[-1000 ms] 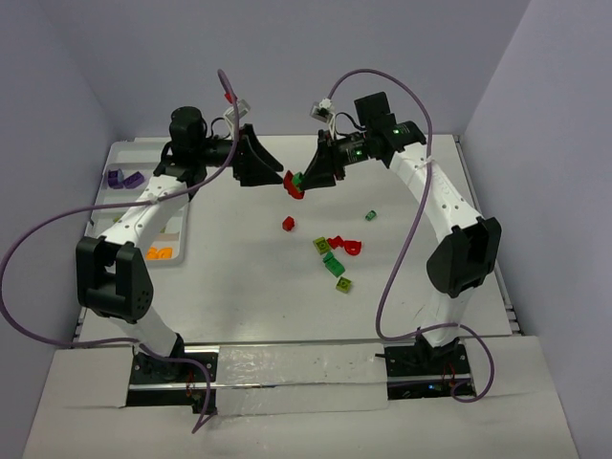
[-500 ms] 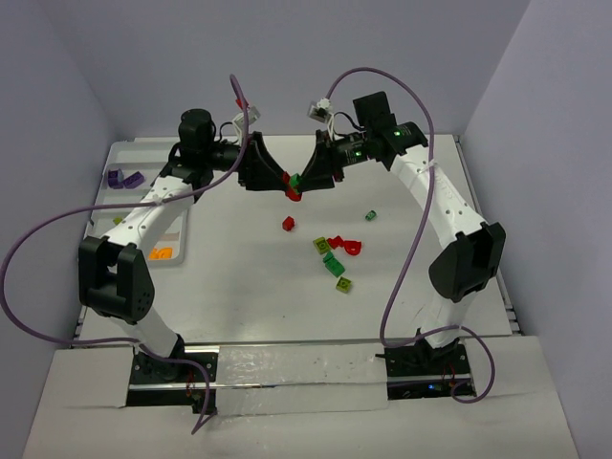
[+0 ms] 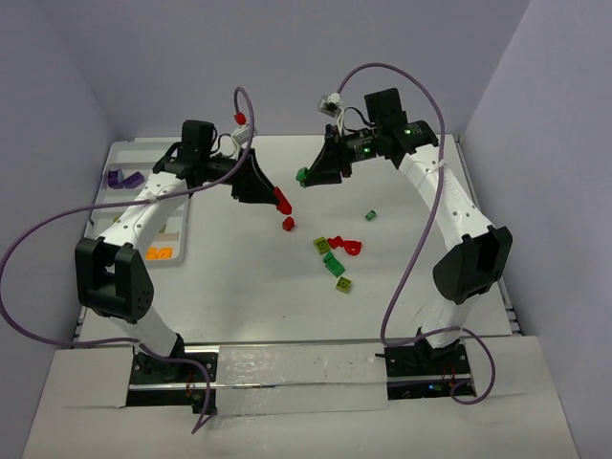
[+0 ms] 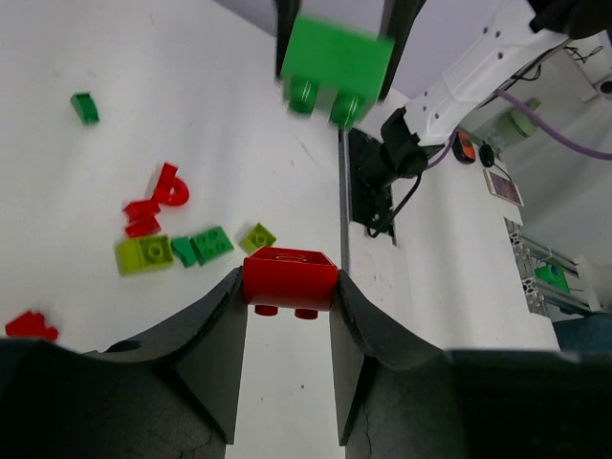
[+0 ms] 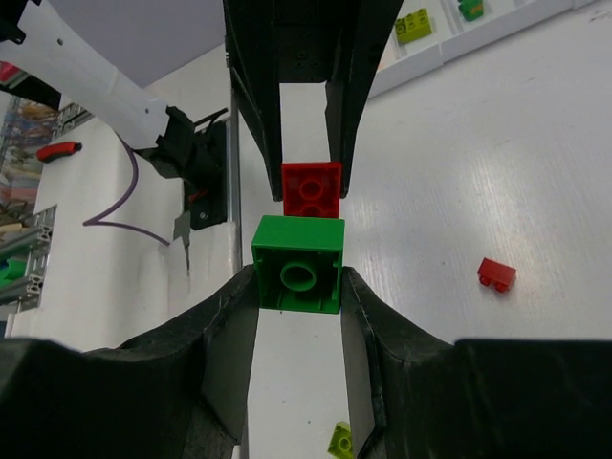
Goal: Sort the legos into containers by color
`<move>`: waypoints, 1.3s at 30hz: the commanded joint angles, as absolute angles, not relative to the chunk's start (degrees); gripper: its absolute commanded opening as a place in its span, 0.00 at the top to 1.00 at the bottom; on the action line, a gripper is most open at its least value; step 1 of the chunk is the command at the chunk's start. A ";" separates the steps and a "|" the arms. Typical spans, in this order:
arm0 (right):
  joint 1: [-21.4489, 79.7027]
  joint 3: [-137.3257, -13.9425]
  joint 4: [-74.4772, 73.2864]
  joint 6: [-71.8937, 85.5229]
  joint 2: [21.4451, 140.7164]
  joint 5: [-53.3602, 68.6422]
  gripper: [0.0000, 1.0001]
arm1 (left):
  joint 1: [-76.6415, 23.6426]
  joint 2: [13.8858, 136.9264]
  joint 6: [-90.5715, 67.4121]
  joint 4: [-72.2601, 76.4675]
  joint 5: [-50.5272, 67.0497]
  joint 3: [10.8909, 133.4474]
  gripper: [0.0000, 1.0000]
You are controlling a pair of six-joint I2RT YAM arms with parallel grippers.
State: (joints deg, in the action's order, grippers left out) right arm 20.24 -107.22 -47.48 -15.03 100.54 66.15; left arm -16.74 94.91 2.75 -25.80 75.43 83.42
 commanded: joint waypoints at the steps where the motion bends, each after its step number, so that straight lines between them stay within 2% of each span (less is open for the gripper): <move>1: 18.25 -108.76 -46.40 -15.19 97.12 66.38 1.00 | -13.55 93.98 14.02 -37.88 72.12 82.57 1.00; 4: 17.72 -108.51 -46.89 -16.16 97.02 63.50 1.00 | -7.90 93.65 10.72 -33.72 64.78 81.61 1.00; 9: 17.62 -107.01 -47.37 -17.81 96.68 56.53 1.00 | -0.23 98.93 1.51 -27.57 35.88 91.93 1.00; 12: 17.58 -106.47 -47.37 -18.36 96.59 53.43 1.00 | 2.21 105.71 1.89 -28.24 18.25 101.82 1.00; 15: 17.58 -106.07 -47.35 -18.50 96.66 51.54 1.00 | 3.22 110.79 1.40 -25.67 9.97 105.91 1.00; 22: 17.58 -104.33 -47.37 -18.90 96.06 49.26 1.00 | 4.53 119.20 -4.06 -16.26 0.83 109.83 1.00; 26: 17.58 -104.25 -47.37 -18.98 96.07 48.23 1.00 | 6.35 122.11 -6.82 -9.53 2.30 109.52 1.00; 34: 17.61 -104.10 -47.60 -19.47 96.24 46.78 1.00 | 7.43 128.75 -7.93 -6.83 3.05 114.10 1.00; 39: 17.66 -104.32 -47.72 -19.60 96.85 46.24 1.00 | 7.38 131.72 -7.91 -6.94 4.39 115.92 0.90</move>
